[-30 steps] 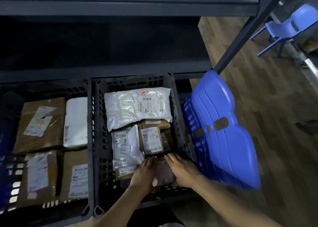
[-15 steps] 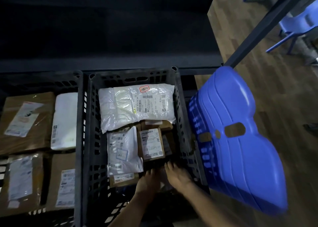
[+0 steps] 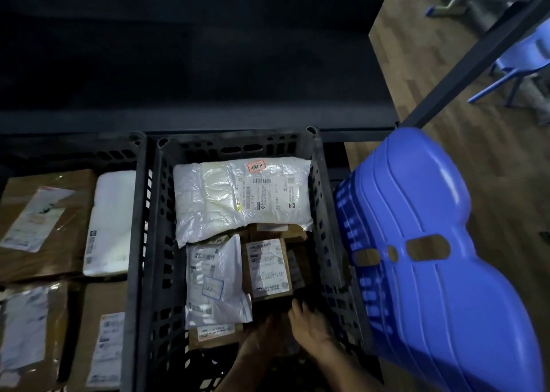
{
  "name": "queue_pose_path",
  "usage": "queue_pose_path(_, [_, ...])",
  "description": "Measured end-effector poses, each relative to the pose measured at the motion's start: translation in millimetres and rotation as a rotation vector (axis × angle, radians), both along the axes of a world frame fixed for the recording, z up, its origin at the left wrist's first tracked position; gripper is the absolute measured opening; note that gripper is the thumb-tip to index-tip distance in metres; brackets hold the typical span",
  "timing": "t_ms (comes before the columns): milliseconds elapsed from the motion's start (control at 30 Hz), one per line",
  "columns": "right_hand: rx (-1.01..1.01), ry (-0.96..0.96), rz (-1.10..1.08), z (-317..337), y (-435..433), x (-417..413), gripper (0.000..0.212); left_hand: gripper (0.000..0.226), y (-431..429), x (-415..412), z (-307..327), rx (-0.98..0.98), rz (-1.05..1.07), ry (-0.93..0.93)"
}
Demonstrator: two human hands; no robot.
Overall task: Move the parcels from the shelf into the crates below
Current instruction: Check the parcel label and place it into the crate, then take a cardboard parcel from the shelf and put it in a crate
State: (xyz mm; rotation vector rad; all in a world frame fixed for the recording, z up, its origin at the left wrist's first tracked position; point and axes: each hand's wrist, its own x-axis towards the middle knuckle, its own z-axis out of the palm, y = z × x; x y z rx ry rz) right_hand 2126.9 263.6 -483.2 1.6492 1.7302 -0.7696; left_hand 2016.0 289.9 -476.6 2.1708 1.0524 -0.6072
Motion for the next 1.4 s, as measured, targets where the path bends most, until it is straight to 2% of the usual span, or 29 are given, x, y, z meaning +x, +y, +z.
queue_pose_path(67, [-0.018,-0.012,0.038,16.7,1.2,0.7,0.050,0.047,1.5,-9.0,14.9,0.060,0.005,0.061])
queue_pose_path(133, [-0.070,-0.047,0.079,42.2,4.0,-0.3,0.050,0.049,-0.5,-17.0,32.7,0.006,-0.067,0.137])
queue_pose_path(200, [-0.121,-0.073,0.093,74.7,10.7,-1.7,0.048,0.053,-2.8,-21.2,55.7,0.047,-0.163,0.098])
queue_pose_path(267, [-0.136,-0.070,0.110,111.6,21.8,-3.1,0.047,0.049,9.9,-27.0,83.0,0.060,-0.172,0.125])
queue_pose_path(367, [0.013,0.001,0.088,163.7,41.5,-3.4,0.065,0.057,38.2,-43.4,133.6,0.153,-0.152,0.068])
queue_pose_path(433, [0.181,0.022,0.106,196.0,58.6,-3.0,0.078,0.071,64.5,-58.9,179.6,0.317,-0.119,0.034])
queue_pose_path(567, [0.462,0.090,0.097,255.3,102.8,-8.3,0.085,0.078,124.5,-89.6,251.5,0.588,0.006,-0.011])
queue_pose_path(733, [0.673,0.166,0.048,313.9,158.9,-31.4,0.087,0.086,185.6,-127.7,320.3,0.769,0.113,-0.018])
queue_pose_path(1033, [0.930,0.175,-0.044,406.9,253.5,-95.4,0.087,0.087,273.0,-182.1,407.6,0.950,0.153,-0.106])
queue_pose_path(1400, [1.047,0.086,-0.191,464.6,352.8,-147.2,0.085,0.086,377.5,-226.7,459.3,1.019,0.058,-0.135])
